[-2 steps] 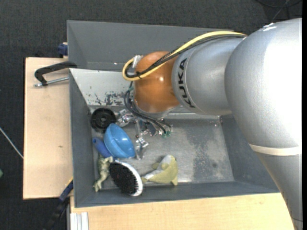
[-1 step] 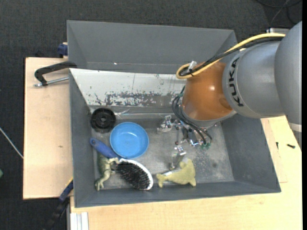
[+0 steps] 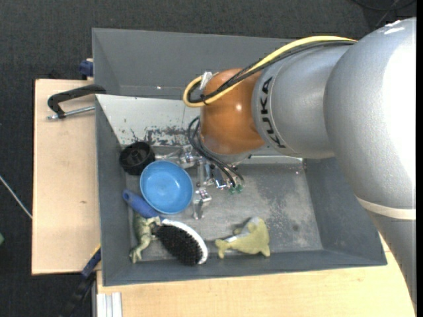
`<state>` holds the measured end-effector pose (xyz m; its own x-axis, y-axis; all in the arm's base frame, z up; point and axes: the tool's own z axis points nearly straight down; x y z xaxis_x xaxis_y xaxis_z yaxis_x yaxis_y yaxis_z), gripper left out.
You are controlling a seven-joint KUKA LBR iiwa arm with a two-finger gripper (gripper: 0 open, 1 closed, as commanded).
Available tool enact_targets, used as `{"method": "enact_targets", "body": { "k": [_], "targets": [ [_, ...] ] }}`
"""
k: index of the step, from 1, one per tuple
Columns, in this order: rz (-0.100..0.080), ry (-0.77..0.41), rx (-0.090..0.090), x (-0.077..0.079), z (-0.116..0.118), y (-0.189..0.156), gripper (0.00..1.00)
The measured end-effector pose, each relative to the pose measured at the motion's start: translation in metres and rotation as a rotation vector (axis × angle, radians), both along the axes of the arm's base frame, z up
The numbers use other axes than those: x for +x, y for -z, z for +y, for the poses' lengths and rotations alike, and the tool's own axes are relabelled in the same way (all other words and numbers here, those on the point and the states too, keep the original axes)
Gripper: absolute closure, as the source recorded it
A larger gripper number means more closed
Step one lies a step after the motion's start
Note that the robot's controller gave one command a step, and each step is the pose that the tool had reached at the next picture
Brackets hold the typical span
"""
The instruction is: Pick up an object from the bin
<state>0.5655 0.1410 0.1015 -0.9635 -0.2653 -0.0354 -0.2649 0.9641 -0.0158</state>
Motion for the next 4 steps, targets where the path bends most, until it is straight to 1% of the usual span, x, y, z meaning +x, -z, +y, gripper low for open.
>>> {"method": "enact_targets", "body": {
  "k": [1, 2, 3, 4],
  "targets": [
    [0.031, 0.161, 0.011, 0.032, 0.029, 0.016, 0.0],
    [0.025, 0.07, 0.013, 0.021, 0.037, -0.054, 0.0],
    [0.01, -0.025, 0.011, -0.037, 0.049, 0.018, 0.0],
    [0.024, -0.033, 0.013, -0.038, 0.093, -0.106, 0.0]
  ]
}}
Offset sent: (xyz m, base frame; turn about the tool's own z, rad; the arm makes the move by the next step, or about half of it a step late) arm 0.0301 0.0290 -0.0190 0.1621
